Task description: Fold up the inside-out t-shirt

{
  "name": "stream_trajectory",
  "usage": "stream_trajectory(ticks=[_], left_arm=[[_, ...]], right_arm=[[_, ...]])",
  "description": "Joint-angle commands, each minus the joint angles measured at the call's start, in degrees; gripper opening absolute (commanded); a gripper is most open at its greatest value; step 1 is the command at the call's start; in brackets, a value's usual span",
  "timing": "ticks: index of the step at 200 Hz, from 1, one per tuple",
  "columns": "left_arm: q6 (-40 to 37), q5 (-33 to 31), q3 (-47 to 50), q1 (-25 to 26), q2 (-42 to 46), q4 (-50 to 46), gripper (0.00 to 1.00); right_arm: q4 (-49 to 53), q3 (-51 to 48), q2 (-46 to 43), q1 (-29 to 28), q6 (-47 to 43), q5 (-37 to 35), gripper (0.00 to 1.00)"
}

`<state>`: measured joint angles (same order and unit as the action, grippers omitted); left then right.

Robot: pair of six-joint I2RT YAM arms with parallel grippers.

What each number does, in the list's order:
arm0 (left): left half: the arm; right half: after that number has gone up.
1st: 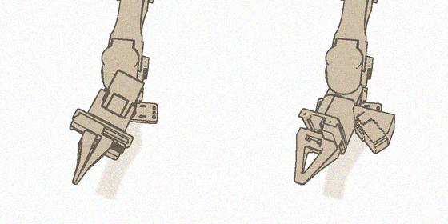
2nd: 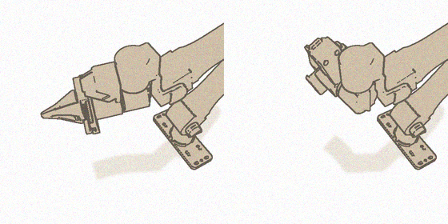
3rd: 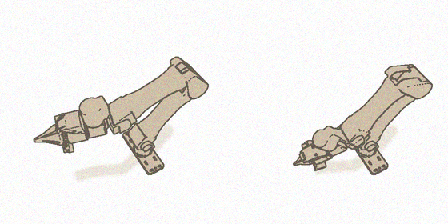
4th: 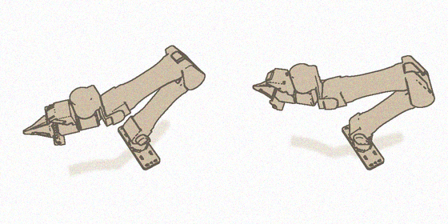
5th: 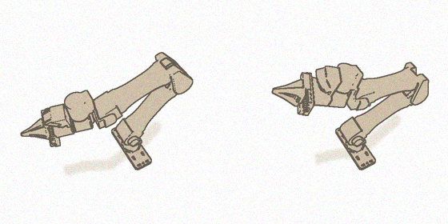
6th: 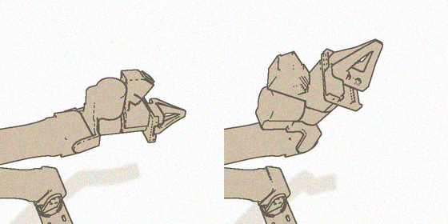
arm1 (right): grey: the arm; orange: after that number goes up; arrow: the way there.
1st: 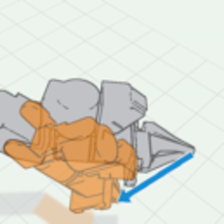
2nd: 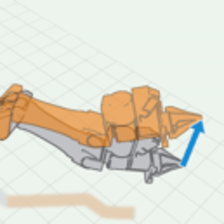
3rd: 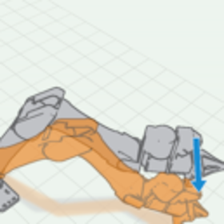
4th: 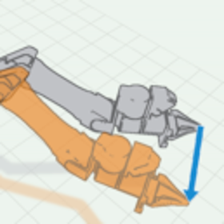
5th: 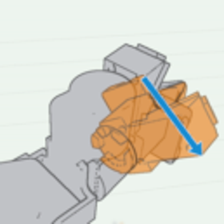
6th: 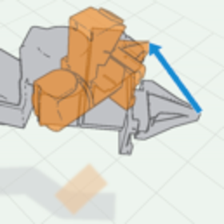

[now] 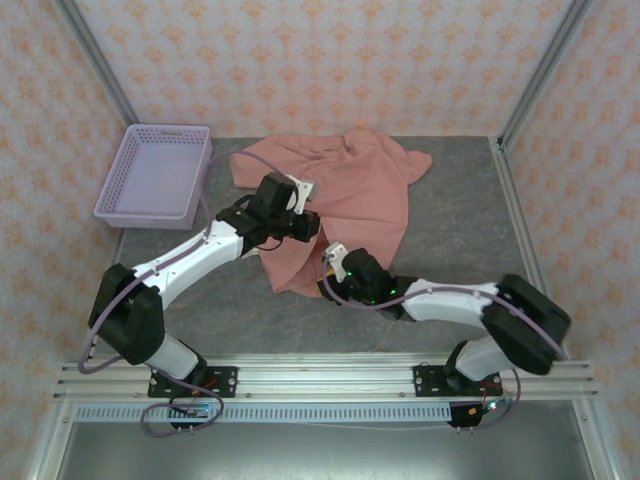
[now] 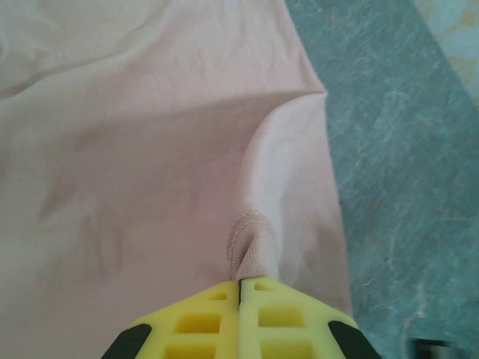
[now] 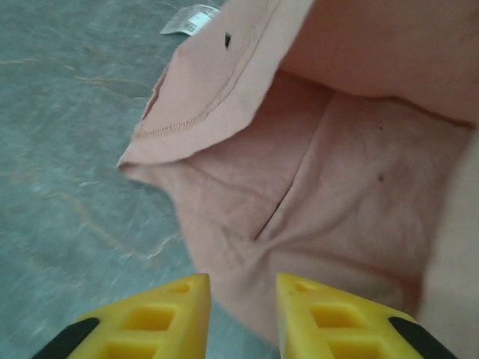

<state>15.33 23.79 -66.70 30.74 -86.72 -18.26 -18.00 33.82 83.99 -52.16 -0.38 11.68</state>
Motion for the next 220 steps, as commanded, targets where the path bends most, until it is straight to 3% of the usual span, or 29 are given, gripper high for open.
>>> stream_trajectory(ticks=[1,44,80,113,151,172,220], left_arm=[[1.56,-0.01,-3.27,-1.11,3.34,-5.43,0.00],[-2.18,-4.70,-4.19,-1.29,7.15,-10.18,0.00],[-2.58,-2.08,-3.62,-1.30,10.67,-9.56,0.00],[-2.06,1.96,-3.12,0.66,11.24,-8.38,0.00],[-0.68,4.62,-3.53,7.33,9.89,-4.50,0.00],[1.01,6.69,-3.88,9.36,8.73,-1.30,0.00],[1.47,1.43,-5.73,9.55,5.61,-1.13,0.00]], right_arm=[[-19.08,0.04,6.31,-0.17,-4.09,-7.00,0.24],[-26.22,3.23,15.53,0.39,-7.76,-17.87,0.15],[-27.20,4.39,17.40,1.37,-8.49,-31.69,0.12],[-24.19,2.13,11.69,4.80,-7.86,-42.15,0.10],[-10.03,-1.48,-2.27,12.22,-2.02,-45.73,0.08],[-3.13,-3.51,-10.93,16.27,0.53,-43.16,0.07],[-1.13,-9.42,-22.39,16.62,-2.27,-18.76,0.10]])
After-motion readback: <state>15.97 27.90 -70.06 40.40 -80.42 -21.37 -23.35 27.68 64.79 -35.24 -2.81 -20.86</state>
